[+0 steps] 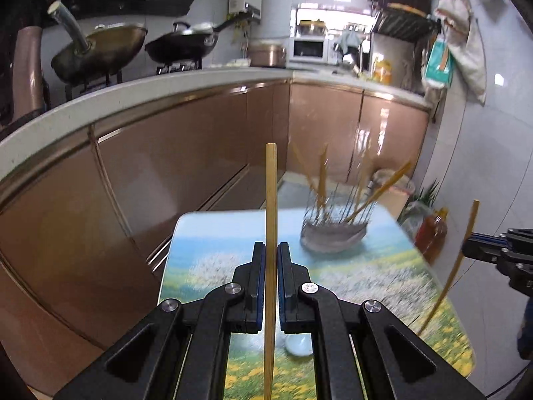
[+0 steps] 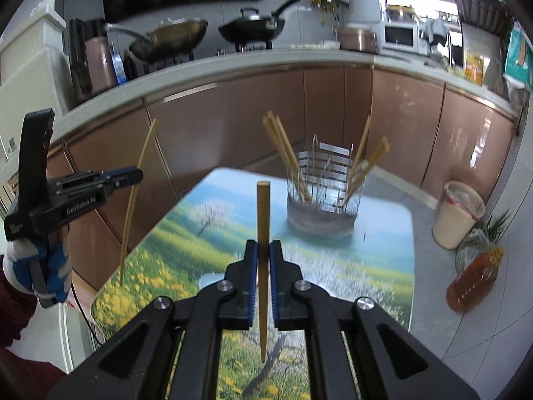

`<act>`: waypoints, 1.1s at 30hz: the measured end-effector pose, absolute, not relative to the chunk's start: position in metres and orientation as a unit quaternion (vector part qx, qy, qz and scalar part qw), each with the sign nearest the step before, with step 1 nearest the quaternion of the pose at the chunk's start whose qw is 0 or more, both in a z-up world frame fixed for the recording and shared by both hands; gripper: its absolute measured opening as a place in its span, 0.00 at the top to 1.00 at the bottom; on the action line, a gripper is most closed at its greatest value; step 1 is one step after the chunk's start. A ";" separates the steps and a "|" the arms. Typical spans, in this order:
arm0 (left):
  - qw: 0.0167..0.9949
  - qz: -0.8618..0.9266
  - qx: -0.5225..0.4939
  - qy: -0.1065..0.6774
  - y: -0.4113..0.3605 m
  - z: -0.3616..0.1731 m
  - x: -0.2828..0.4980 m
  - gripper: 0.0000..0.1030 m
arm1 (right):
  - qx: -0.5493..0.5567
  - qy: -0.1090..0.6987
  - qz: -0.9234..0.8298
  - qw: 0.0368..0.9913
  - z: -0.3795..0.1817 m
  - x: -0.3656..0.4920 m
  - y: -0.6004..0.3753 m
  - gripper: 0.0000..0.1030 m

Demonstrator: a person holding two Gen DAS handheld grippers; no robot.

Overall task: Organize utensils
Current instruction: 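Lift the right tool's chopstick toward the wire basket while the left tool lifts its chopstick, then carry both held chopsticks over the wire basket and lower them in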

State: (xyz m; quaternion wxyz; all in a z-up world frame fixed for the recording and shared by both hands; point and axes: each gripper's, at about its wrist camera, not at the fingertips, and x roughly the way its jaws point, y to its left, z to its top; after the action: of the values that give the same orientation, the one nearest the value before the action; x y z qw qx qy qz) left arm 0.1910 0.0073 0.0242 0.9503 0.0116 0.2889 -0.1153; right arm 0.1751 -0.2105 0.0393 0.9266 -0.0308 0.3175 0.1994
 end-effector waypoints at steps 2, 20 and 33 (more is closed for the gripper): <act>0.951 -0.131 -0.005 0.279 0.003 0.041 0.196 0.94 | -0.033 0.300 0.197 0.933 0.058 0.181 -0.210 0.94; 0.962 -0.198 -0.116 0.147 -0.087 0.131 0.318 0.94 | 0.002 0.154 0.139 0.978 0.158 0.298 -0.247 0.94; 0.972 -0.128 -0.110 0.165 -0.136 0.042 0.404 0.94 | 0.029 0.169 0.153 0.973 0.085 0.390 -0.285 0.94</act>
State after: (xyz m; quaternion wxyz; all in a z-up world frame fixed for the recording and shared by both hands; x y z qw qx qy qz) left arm 0.4043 -0.1358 0.0416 0.9718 -0.1103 0.1646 -0.1275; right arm 0.3896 -0.2846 0.0854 0.9733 0.0285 0.1688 0.1527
